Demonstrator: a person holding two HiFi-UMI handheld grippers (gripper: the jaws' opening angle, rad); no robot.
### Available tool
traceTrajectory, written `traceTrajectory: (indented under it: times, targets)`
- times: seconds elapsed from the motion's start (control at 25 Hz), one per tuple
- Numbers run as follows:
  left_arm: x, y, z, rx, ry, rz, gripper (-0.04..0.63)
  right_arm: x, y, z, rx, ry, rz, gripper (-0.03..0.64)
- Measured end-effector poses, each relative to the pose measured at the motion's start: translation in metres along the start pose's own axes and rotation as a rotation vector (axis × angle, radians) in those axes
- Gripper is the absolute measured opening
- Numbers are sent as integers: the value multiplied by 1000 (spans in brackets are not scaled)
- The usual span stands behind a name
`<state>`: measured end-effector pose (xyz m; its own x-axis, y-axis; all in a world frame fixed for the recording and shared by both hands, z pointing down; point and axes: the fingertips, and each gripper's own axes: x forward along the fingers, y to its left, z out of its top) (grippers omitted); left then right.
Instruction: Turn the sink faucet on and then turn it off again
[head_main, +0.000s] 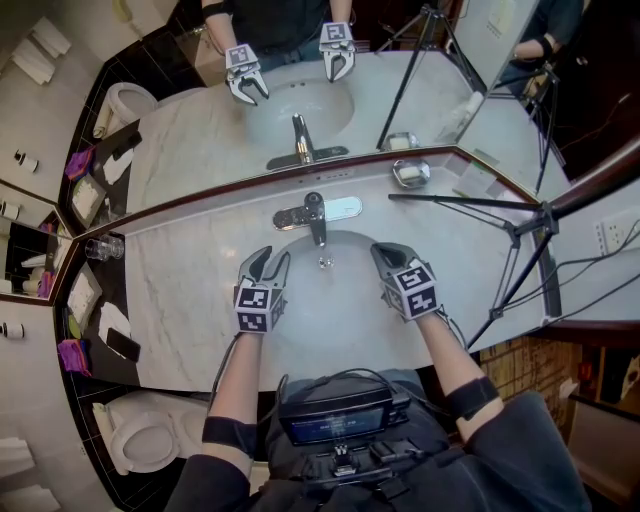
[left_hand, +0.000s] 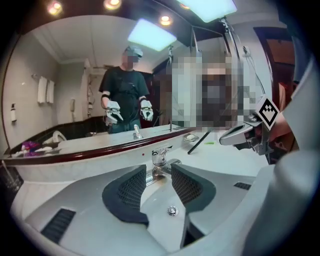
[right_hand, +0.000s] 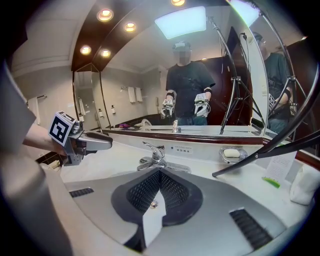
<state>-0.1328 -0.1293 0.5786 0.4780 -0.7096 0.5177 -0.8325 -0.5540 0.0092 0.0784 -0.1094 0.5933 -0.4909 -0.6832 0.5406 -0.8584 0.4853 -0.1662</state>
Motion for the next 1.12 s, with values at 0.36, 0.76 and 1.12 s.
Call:
traceTrajectory:
  times: [0.36,0.76,1.12]
  targets:
    - [66,-21,30,344,72,-99,234,2,-11,-4,14,11,-13,19]
    - [121,-38,17,762,181,-136,245,4,-22,-15,41,24,-29,20]
    - [136,-48,8,883,201,-154,152,6,-29,-18,58,27,-36,20]
